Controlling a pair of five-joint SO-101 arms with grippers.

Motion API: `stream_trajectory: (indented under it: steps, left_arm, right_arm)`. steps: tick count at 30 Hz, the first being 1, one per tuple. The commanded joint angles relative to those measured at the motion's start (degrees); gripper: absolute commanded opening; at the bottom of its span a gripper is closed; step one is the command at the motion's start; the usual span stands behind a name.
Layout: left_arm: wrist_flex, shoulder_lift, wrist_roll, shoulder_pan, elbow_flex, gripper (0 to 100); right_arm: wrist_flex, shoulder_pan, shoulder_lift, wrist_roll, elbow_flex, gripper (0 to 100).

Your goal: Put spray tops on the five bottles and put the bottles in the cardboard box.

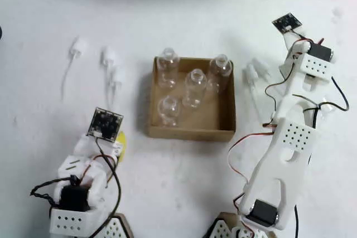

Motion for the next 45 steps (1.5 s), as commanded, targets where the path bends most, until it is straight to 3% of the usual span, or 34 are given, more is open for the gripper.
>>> stream_trajectory:
  steps: [1, 6, 13, 21, 32, 35, 41, 45]
  left_arm:
    - [-0.09, -0.40, -0.79, 0.66, -0.18, 13]
    - [-0.18, -0.40, -0.79, 0.66, -0.18, 13]
    - [-0.18, -0.40, -0.79, 0.75, -0.18, 13]
    - [-0.18, -0.40, -0.79, 0.75, -0.18, 13]
    - [-0.09, -0.40, -0.79, 0.75, -0.18, 13]
    - [0.00, -0.40, -0.79, 0.75, -0.18, 13]
    - [0.09, -0.40, -0.79, 0.75, -0.18, 13]
    - [0.09, -0.40, -0.79, 0.75, -0.18, 13]
  right_arm:
    - [0.66, 1.27, -0.48, 3.96, -2.02, 14.7]
    - [1.01, 1.80, -0.40, 4.40, -2.64, 2.0]
    - [1.71, 1.98, -0.57, 4.31, -2.73, 2.2]
    - [21.14, -0.13, -8.48, 3.87, -18.11, 1.6]
    - [21.14, -0.48, -28.88, -15.12, -21.10, 1.6]
    - [21.14, -0.57, -37.93, -16.09, -13.19, 1.6]
    - [20.88, -4.70, -60.18, -16.62, 16.00, 1.6]
    - [20.09, -8.04, -73.45, -24.70, 30.51, 1.6]
